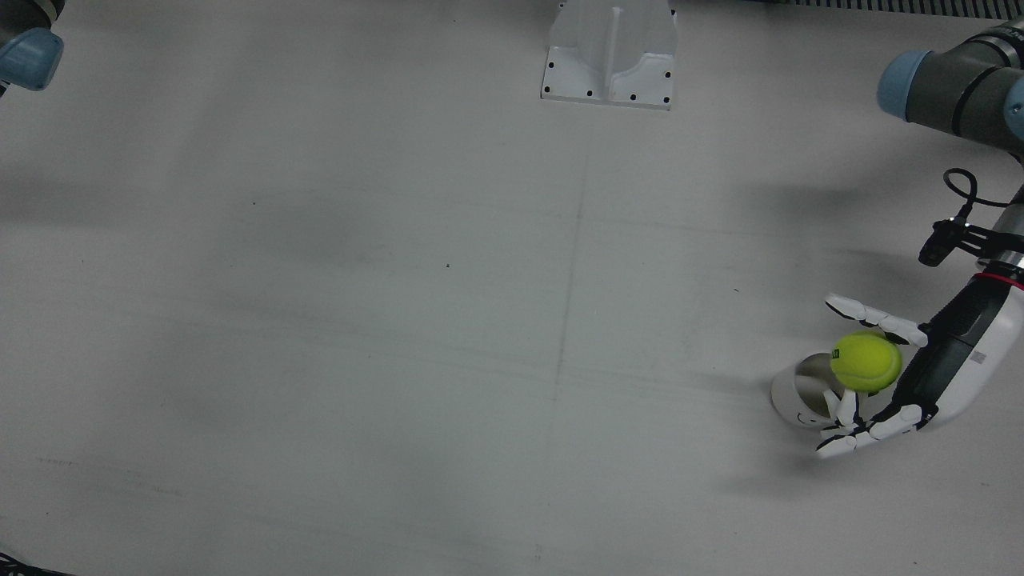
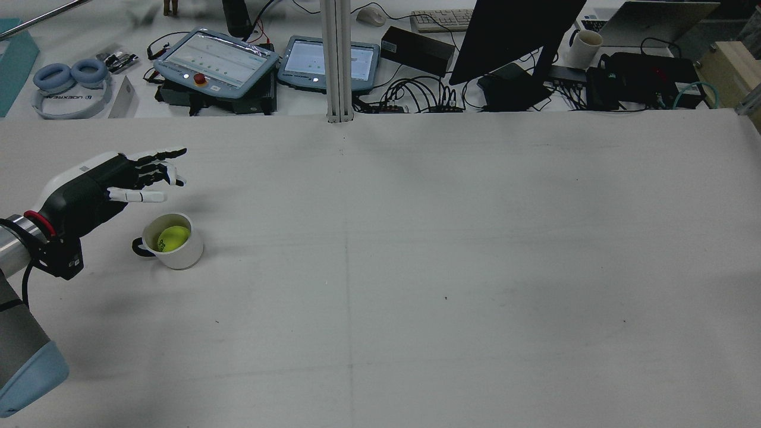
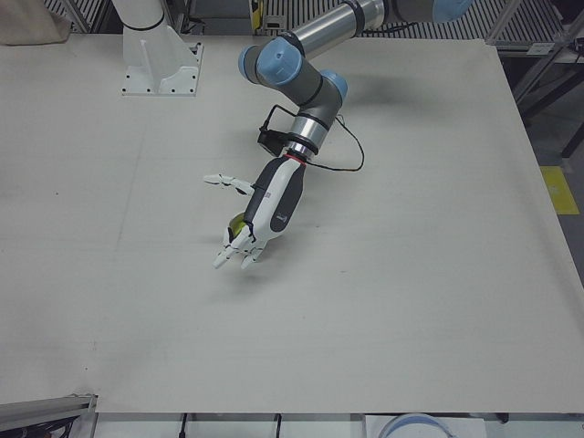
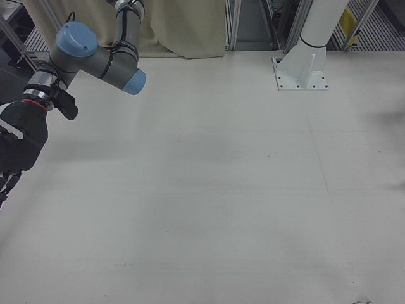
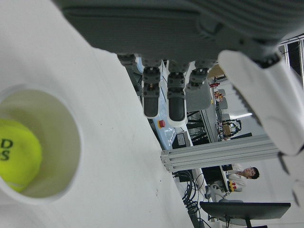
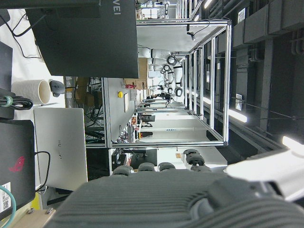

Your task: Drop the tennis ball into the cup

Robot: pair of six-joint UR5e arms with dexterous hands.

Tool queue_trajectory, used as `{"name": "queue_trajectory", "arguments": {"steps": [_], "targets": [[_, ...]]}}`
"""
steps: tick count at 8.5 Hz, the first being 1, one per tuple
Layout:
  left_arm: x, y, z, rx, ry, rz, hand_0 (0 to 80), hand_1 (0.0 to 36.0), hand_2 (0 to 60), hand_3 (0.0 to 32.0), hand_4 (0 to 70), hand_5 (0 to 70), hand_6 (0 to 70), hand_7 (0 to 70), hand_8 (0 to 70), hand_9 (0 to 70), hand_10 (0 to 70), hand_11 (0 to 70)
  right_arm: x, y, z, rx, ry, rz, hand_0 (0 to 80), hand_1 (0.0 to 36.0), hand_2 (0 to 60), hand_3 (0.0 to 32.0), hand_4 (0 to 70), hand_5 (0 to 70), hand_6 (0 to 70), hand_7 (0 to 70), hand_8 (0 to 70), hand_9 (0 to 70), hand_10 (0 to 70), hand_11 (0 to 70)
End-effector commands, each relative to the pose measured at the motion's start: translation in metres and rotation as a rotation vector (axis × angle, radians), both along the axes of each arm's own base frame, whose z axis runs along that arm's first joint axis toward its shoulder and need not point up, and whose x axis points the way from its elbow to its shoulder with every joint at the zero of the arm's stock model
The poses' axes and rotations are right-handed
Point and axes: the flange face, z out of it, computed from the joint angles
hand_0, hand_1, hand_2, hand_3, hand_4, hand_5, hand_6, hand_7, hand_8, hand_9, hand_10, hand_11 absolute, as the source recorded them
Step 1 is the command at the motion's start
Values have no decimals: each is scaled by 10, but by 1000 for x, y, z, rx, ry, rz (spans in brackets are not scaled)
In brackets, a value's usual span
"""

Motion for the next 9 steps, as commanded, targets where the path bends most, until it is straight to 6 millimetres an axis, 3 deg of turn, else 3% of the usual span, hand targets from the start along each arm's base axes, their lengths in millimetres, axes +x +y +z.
{"name": "queue_trajectory", "arguments": {"steps": [1,2,3,4,5,7,9], "targets": [[-3,0,-5,6,12,-6,406,116,126,0,125,3,16,214,0,28,0,0,0,0,0,0,0,0,0,0,0,0,0,0,0,0,0,0,0,0],[-11,-1,-16,19,37,-17,401,128,145,0,99,0,2,147,0,15,0,0,0,0,-1,2,0,0,0,0,0,0,0,0,0,0,0,0,0,0],[-50,-12,-41,62,76,-82,376,119,162,0,79,0,4,134,0,12,0,0,0,0,-1,2,0,0,0,0,0,0,0,0,0,0,0,0,0,0],[-112,-26,-68,117,109,-190,236,73,106,0,57,0,4,133,0,12,0,0,0,0,0,0,0,0,0,0,0,0,0,0,0,0,0,0,0,0],[-168,-37,-73,134,99,-289,0,0,4,0,8,0,2,119,0,9,0,0,0,0,0,0,0,0,0,0,0,0,0,0,0,0,0,0,0,0],[-246,-51,-63,125,73,-425,0,0,0,0,0,0,0,86,0,3,0,0,0,0,0,0,0,0,0,0,0,0,0,0,0,0,0,0,0,0],[-252,-68,-30,91,52,-445,0,0,0,0,0,0,0,75,0,1,0,0,0,0,1,-2,0,0,0,0,0,0,0,0,0,0,0,0,0,0]]}}
